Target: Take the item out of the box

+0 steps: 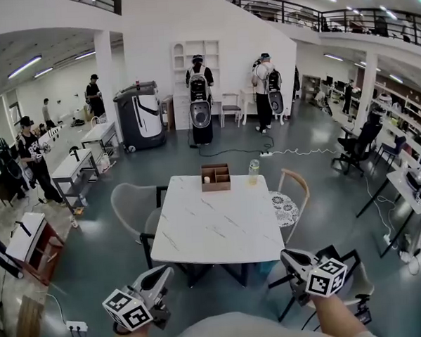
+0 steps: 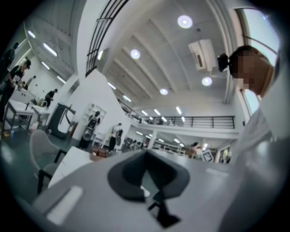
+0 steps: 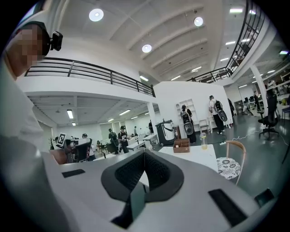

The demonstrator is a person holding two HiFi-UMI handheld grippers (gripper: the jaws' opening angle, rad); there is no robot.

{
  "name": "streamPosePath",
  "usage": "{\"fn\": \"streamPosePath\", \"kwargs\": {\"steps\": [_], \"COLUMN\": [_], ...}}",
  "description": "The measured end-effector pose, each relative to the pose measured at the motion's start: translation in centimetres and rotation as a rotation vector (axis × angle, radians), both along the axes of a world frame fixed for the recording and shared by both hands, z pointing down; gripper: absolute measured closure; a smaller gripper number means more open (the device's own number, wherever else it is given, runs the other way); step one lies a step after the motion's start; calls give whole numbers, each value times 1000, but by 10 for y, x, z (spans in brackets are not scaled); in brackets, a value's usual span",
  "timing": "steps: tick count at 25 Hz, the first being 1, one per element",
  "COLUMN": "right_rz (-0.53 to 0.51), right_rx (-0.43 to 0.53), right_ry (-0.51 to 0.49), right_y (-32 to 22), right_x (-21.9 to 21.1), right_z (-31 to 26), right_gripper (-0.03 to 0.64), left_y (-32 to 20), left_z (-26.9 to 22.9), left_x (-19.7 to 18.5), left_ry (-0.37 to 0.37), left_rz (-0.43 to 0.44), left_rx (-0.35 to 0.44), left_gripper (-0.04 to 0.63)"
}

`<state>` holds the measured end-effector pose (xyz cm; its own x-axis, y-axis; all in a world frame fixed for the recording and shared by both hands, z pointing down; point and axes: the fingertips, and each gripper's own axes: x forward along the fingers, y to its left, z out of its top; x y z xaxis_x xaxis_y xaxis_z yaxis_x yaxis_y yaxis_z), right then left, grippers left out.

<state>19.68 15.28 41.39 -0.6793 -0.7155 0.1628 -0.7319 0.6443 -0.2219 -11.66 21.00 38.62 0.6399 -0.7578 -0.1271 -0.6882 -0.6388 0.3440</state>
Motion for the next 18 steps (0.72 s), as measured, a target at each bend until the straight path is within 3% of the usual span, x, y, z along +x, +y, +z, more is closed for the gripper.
{"fn": "streamPosePath", "kwargs": {"steps": [7,18], "right_rz": [-9,-54], "right_rx": [-8,-1], "right_ry": [-8,-28], "right_y": [3,10], "right_x": [17,76], "right_z": [-3,-4], "right_gripper": [607,607], "left_y": [2,16], "left_z": [-7,-12], "left_x": [21,91], "left_ry": [-3,-12], "left_rz": [-4,-34], "left_rx": [8,6], "left_gripper": [594,594]}}
